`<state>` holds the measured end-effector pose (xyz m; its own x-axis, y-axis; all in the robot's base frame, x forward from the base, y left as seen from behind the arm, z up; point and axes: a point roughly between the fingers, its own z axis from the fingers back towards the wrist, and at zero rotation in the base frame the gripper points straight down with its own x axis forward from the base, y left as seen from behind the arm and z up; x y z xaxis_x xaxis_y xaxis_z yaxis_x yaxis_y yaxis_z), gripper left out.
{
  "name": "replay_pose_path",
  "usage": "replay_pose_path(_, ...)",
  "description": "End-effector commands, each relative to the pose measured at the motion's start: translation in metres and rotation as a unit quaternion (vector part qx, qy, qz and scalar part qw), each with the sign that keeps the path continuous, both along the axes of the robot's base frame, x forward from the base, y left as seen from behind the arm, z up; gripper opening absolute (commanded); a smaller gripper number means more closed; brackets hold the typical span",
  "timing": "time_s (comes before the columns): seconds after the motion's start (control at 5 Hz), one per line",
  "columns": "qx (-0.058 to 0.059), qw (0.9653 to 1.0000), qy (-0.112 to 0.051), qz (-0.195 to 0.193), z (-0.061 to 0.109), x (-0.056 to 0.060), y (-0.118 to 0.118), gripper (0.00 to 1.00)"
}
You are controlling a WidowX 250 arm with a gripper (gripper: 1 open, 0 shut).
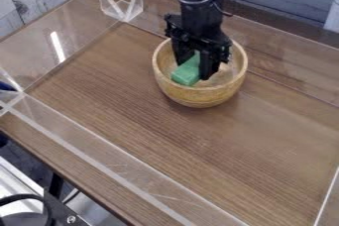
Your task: Put the green block in the brown bowl
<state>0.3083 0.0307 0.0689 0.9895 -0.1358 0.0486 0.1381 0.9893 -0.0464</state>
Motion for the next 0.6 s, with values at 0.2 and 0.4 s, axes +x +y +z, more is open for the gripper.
replay_pose_path(0.2,-0.001,0.9986,-0.052,-0.003,0.031,0.015,-0.002,0.0)
replay_pose_path(0.4,0.0,0.9988,-0.048,-0.002,0.025,0.017,0.0,0.0)
